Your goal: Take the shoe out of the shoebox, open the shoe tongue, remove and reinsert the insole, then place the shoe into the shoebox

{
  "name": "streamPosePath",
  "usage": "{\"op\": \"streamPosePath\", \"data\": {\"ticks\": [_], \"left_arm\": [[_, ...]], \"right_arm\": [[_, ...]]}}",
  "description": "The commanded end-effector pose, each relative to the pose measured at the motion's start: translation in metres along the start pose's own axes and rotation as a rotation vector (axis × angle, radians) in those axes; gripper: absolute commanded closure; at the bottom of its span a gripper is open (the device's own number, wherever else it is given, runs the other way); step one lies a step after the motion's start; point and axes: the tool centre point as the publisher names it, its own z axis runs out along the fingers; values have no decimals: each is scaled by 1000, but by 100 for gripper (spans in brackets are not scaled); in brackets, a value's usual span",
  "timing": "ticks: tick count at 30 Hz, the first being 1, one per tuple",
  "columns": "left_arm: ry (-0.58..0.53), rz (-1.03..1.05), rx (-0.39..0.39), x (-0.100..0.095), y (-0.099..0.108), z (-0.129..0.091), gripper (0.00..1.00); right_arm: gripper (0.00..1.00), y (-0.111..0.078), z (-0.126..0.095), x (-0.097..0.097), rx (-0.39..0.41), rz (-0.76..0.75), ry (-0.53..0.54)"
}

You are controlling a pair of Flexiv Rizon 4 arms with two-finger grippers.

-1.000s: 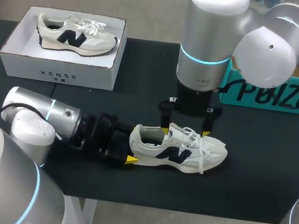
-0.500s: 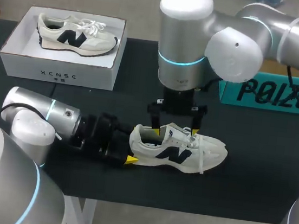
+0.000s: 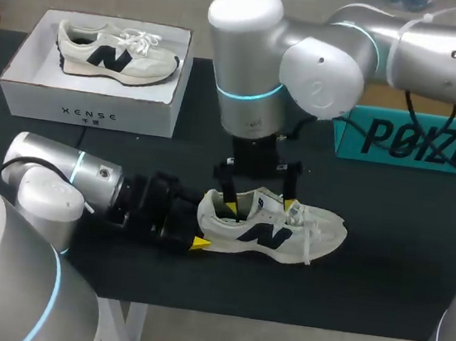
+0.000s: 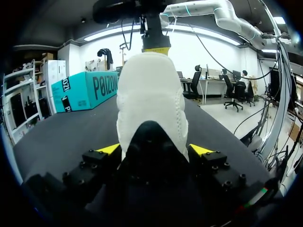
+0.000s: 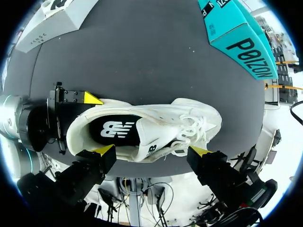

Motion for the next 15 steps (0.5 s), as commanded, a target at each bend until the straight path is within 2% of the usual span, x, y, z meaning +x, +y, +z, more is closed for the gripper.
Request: {"op": "streamPosePath", "data": {"ticks": [1,10,15], "left_arm": [[-3,0,0,0,4,4,100],[-3,0,0,0,4,4,100],[-3,0,0,0,4,4,100]], "right_arm": [[0,-4,9,-5,5,9,11],[0,-7,20,-26,0,40,9],[0,-3,17,-28,-21,43,9]]}}
